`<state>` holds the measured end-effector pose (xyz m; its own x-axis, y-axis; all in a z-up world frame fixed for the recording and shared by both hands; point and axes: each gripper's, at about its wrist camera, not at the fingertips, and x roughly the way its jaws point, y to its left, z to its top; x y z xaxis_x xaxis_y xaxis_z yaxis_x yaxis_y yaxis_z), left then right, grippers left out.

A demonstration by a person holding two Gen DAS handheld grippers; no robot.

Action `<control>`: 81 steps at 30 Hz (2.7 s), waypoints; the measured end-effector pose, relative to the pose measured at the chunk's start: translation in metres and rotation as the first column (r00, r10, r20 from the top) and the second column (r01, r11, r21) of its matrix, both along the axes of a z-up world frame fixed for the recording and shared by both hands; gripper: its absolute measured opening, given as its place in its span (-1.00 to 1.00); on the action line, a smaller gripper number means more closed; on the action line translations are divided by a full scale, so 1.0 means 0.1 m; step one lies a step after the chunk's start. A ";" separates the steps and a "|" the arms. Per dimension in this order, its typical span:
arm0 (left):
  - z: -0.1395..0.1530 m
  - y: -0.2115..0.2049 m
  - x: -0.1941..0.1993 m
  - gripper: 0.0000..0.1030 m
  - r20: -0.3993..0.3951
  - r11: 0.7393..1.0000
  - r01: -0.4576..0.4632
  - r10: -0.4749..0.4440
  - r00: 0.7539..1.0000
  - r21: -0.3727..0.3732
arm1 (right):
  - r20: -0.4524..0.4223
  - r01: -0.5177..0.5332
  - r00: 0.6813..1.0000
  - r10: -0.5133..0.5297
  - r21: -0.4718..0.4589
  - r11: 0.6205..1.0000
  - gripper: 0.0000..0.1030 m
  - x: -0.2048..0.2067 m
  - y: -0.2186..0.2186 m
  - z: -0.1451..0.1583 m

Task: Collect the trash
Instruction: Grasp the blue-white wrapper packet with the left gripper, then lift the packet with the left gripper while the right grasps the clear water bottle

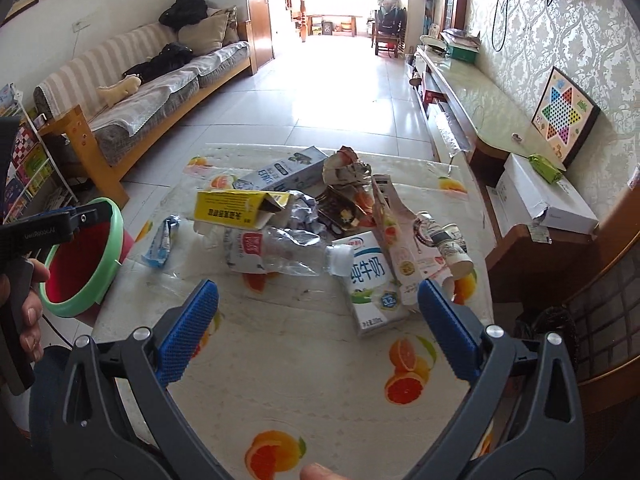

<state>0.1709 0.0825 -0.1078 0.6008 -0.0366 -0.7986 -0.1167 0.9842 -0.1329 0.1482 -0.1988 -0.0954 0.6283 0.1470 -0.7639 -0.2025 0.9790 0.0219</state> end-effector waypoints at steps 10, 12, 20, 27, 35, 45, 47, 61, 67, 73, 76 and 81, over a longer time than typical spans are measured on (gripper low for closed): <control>-0.56 -0.03 0.55 0.85 -0.159 0.999 0.008 -0.001 0.987 0.044 | -0.085 0.000 0.996 0.004 0.049 0.999 0.91 0.09 -0.23 -0.11; -0.68 -0.03 0.64 0.85 -0.187 0.999 0.007 0.003 0.982 0.050 | -0.079 0.000 0.997 0.004 0.049 0.999 0.91 0.11 -0.24 -0.11; -1.04 -0.02 0.86 0.67 -0.273 0.999 0.026 -0.012 0.962 0.046 | -0.080 -0.017 0.997 0.017 0.003 1.000 0.91 0.31 -0.17 -0.16; -1.20 -0.04 0.94 0.13 -0.305 0.999 0.019 -0.008 0.952 0.033 | -0.066 -0.058 0.996 0.057 -0.020 0.998 0.91 0.39 -0.08 -0.18; -1.17 0.01 0.96 -0.53 -0.300 1.000 0.014 -0.010 0.954 0.011 | -0.058 -0.176 0.984 0.171 -0.084 0.981 0.91 0.53 0.21 -0.27; -0.97 0.03 0.75 -0.67 -0.252 0.999 0.047 -0.046 0.967 -0.003 | -0.098 -0.333 0.943 0.318 -0.281 0.900 0.91 0.75 0.70 -0.62; -0.90 0.05 0.68 -0.67 -0.238 0.999 0.052 -0.051 0.970 -0.004 | -0.118 -0.366 0.931 0.347 -0.334 0.869 0.91 0.80 0.79 -0.74; -0.61 0.04 0.43 -0.66 -0.186 0.997 0.072 -0.078 0.979 -0.038 | -0.257 -0.507 0.862 0.437 -0.405 0.761 0.33 0.93 1.09 -1.27; -0.58 0.06 0.36 -0.66 -0.181 0.997 0.071 -0.075 0.981 -0.033 | -0.255 -0.509 0.859 0.443 -0.340 0.791 0.00 0.79 1.05 -1.22; -0.52 0.04 0.28 -0.66 -0.169 0.997 0.074 -0.079 0.982 -0.038 | -0.242 -0.502 0.860 0.449 -0.252 0.827 -0.02 0.49 0.97 -1.02; -0.46 0.00 0.23 -0.66 -0.154 0.996 0.081 -0.087 0.984 -0.046 | -0.233 -0.481 0.870 0.434 -0.205 0.853 -0.02 0.30 0.90 -0.90; -0.34 -0.07 0.11 -0.66 -0.124 0.994 0.099 -0.105 0.987 -0.050 | -0.198 -0.415 0.902 0.384 -0.145 0.898 -0.02 0.07 0.72 -0.69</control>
<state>0.1815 0.0753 -0.1418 0.4868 -0.1290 -0.8639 -0.0346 0.9854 -0.1666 0.1554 -0.1268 -0.1646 0.4119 0.2111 -0.8864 -0.5861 0.8062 -0.0804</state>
